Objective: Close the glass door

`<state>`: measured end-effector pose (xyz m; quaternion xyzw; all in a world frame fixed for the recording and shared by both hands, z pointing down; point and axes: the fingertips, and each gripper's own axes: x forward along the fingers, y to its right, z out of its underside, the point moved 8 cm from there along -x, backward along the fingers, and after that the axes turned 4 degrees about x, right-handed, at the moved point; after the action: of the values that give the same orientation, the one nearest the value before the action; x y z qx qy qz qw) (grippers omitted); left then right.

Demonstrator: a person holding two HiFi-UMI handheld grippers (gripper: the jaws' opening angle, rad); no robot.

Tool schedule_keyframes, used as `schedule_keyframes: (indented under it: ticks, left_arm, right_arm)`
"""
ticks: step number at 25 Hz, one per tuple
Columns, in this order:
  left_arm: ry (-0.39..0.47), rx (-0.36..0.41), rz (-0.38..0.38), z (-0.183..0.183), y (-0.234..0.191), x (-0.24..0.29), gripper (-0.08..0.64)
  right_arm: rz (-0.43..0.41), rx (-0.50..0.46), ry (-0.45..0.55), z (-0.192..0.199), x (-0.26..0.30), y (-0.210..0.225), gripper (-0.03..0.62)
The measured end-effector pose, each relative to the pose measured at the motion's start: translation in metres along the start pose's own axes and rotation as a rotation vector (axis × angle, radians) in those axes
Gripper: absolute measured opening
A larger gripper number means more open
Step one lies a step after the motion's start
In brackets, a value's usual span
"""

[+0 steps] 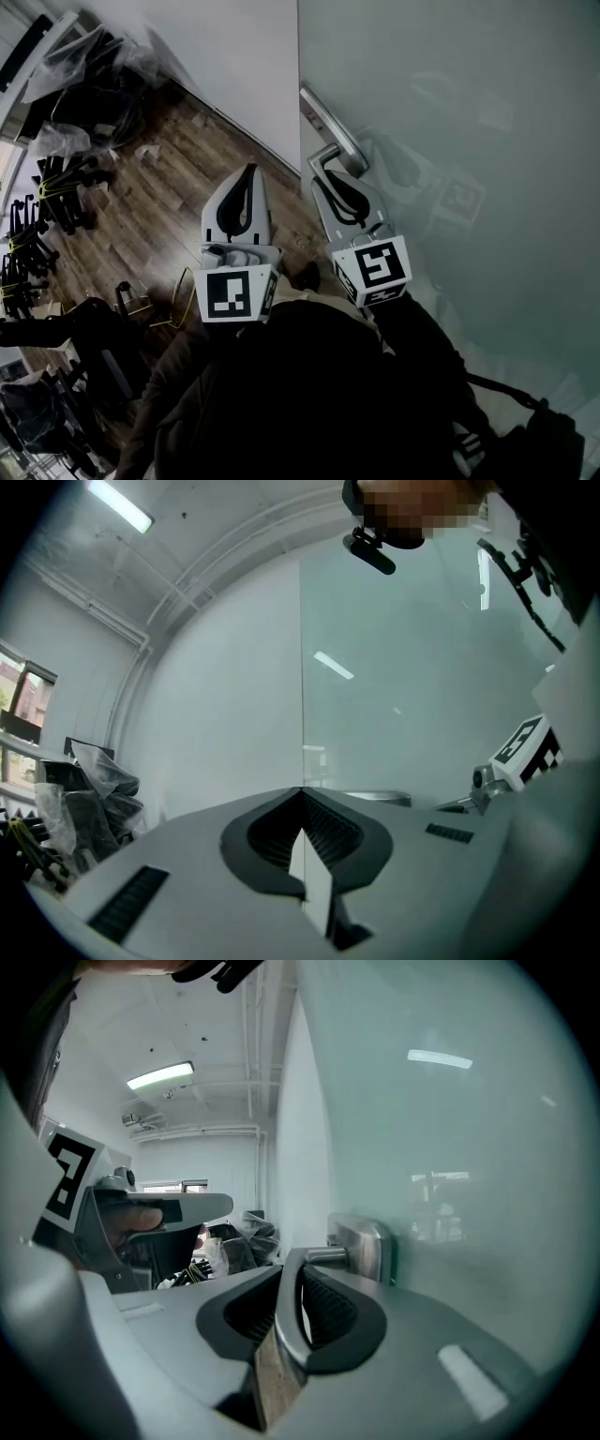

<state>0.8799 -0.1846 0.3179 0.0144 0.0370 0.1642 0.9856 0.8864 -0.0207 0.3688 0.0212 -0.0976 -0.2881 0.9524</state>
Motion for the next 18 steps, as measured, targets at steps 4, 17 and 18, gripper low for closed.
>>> schedule_keyframes:
  ticks: [4, 17, 18]
  left_arm:
    - [0.021, -0.007, -0.016, -0.002, -0.006, -0.011, -0.003]
    - [-0.004, -0.051, -0.090, -0.004, -0.054, -0.116, -0.003]
    - [-0.009, -0.054, -0.102, -0.006, -0.058, -0.126, -0.003]
  right_arm:
    - [-0.003, 0.005, -0.008, 0.000, 0.000, -0.004, 0.063]
    - [-0.114, -0.022, -0.039, 0.004, -0.006, -0.080, 0.064]
    - [-0.129, -0.028, -0.044, 0.003, -0.007, -0.088, 0.064]
